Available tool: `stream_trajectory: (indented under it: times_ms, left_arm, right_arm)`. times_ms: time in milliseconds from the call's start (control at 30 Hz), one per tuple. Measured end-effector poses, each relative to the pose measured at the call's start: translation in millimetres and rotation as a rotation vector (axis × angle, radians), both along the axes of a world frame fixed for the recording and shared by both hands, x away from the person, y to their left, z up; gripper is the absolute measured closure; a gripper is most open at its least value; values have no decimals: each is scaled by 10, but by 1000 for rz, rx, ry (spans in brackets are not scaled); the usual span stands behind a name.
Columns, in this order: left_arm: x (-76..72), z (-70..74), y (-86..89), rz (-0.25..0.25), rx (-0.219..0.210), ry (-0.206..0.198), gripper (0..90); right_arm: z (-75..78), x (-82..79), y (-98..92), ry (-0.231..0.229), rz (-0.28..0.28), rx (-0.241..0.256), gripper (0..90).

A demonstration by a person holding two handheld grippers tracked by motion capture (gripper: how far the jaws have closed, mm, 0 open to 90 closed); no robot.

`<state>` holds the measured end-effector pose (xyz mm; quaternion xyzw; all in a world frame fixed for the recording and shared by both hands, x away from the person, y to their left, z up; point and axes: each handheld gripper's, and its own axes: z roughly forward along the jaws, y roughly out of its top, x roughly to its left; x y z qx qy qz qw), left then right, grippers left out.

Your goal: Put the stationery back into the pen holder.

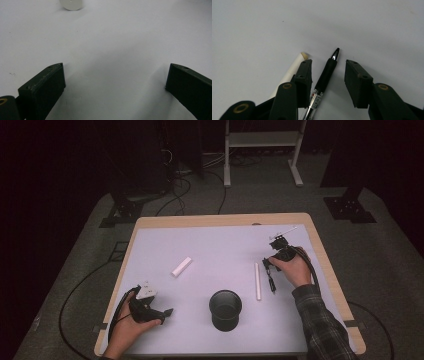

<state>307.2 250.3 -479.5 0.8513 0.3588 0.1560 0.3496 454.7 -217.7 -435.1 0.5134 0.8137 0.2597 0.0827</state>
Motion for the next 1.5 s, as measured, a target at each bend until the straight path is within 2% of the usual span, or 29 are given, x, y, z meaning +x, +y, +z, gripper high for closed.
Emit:
stream_trajectory:
  times_ms: [367, 533, 633, 967, 1267, 1367, 1500]
  left_arm:
    - [-1, 0, -1, 0, 2, -1, 16]
    - [-1, 0, -1, 0, 2, -1, 16]
    - [-1, 0, -1, 0, 2, -1, 16]
    - [-1, 0, -1, 0, 2, -1, 16]
    - [-1, 0, -1, 0, 2, -1, 16]
    - [-2, 0, -1, 0, 2, -1, 16]
    - [-1, 0, 0, 0, 2, -1, 16]
  right_arm:
    - [-64, 123, 81, 77, -7, -42, 626]
    - [-94, 162, 150, 104, -5, -88, 670]
    - [-91, 168, 168, 104, -11, -110, 700]
    - [-83, 204, 180, 120, -15, -140, 773]
    - [-83, 201, 190, 114, -11, -153, 793]
    - [-86, 192, 184, 108, -10, -150, 795]
    - [-89, 189, 137, 107, -10, -115, 795]
